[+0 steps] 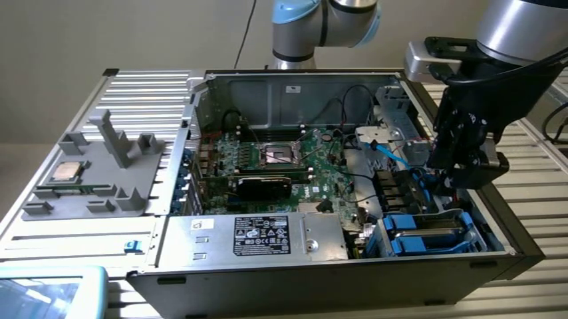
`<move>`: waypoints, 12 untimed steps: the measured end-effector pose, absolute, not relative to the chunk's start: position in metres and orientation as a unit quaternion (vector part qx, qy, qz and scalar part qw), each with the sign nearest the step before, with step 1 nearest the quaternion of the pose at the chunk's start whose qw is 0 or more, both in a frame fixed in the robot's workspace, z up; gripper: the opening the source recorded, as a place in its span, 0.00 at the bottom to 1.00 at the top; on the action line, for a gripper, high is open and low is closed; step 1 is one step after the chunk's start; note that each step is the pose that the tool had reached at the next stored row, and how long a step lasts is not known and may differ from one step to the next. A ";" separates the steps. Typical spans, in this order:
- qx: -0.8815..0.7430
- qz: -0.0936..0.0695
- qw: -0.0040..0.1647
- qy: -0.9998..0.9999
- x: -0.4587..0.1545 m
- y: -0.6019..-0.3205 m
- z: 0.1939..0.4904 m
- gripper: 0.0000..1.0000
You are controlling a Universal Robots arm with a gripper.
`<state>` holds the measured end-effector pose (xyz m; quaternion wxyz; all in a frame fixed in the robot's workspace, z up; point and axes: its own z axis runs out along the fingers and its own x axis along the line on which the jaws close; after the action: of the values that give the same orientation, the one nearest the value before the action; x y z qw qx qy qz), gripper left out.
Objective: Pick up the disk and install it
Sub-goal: 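Insert the first disk wire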
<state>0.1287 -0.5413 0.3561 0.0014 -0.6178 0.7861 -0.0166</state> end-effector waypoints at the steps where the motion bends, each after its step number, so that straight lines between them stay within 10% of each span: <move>1: -0.617 -0.017 0.001 0.787 0.129 -0.540 0.356 0.52; 12: -0.593 -0.018 0.005 0.805 0.127 -0.537 0.348 0.52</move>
<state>0.1272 -0.5375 0.3480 0.0049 -0.5931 0.8049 -0.0185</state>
